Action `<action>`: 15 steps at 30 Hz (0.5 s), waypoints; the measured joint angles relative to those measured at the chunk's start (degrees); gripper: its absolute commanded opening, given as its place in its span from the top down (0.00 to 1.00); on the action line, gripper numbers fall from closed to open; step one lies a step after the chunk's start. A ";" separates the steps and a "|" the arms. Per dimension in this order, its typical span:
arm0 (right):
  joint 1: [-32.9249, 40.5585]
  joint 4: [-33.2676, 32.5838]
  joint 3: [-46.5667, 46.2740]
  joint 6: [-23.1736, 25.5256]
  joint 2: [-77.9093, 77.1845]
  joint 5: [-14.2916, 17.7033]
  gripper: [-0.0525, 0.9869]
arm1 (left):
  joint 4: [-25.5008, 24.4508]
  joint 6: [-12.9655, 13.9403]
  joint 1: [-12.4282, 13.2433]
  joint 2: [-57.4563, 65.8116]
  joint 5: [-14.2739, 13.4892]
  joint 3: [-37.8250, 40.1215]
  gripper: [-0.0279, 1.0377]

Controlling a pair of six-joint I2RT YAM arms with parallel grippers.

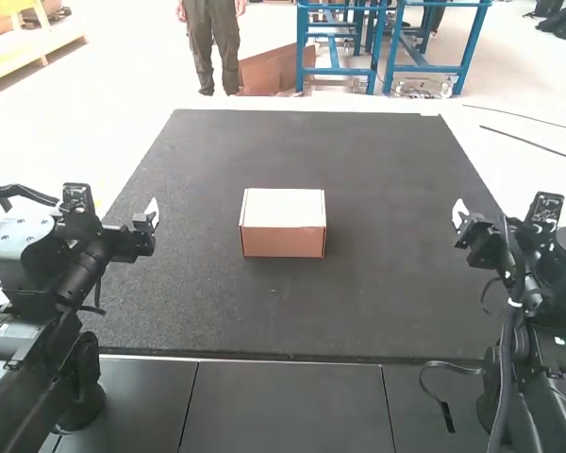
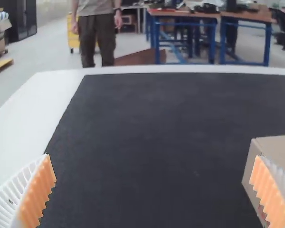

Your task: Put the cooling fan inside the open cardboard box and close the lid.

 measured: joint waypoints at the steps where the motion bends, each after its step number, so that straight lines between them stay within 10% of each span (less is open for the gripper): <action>1: -0.02 -0.57 0.00 -0.15 0.00 -0.02 0.08 | -0.13 0.00 0.04 0.00 -0.02 0.00 0.06; 15: -0.02 -3.19 0.00 -1.27 0.04 0.09 0.07 | -0.37 0.00 0.07 0.00 0.20 0.00 0.06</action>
